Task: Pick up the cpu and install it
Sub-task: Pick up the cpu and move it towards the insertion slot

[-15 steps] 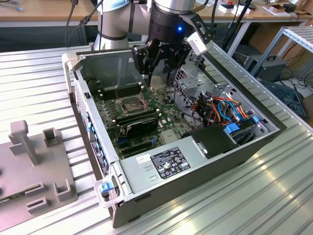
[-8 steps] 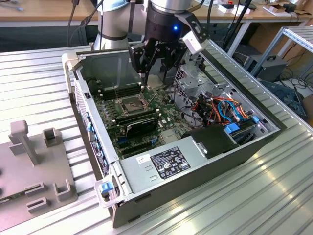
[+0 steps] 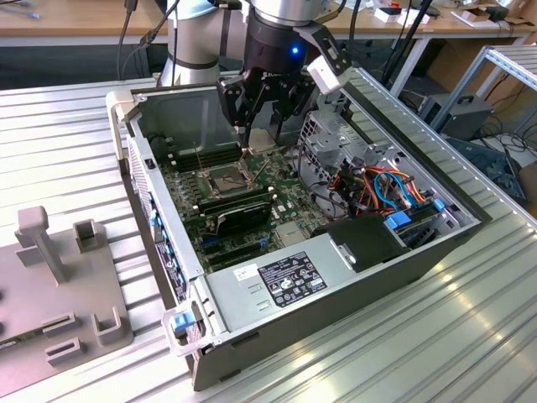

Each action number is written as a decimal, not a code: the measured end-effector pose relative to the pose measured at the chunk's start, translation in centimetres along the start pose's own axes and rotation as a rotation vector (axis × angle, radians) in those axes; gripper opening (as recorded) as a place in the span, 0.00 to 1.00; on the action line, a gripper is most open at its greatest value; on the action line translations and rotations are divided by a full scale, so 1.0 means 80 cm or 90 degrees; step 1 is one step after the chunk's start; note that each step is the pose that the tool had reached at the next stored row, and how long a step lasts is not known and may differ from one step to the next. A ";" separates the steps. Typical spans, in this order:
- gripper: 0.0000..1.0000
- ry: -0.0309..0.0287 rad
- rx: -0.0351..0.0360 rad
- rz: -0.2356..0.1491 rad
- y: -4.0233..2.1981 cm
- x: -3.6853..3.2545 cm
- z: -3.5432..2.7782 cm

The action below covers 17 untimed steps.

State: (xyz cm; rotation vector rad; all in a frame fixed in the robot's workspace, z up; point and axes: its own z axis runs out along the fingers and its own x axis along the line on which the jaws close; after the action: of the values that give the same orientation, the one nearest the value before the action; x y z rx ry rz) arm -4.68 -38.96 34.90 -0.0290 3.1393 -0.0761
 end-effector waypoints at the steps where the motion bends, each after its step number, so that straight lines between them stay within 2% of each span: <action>1: 0.55 0.0000 0.0000 0.000 0.0000 0.0000 0.0002; 12: 0.55 -0.0001 -0.0003 0.000 0.0004 0.0002 0.0012; 17: 0.55 0.0000 0.0008 0.000 0.0086 0.0005 0.0085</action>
State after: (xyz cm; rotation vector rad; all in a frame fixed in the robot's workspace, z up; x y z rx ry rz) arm -4.74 -38.31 34.18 -0.0289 3.1393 -0.0780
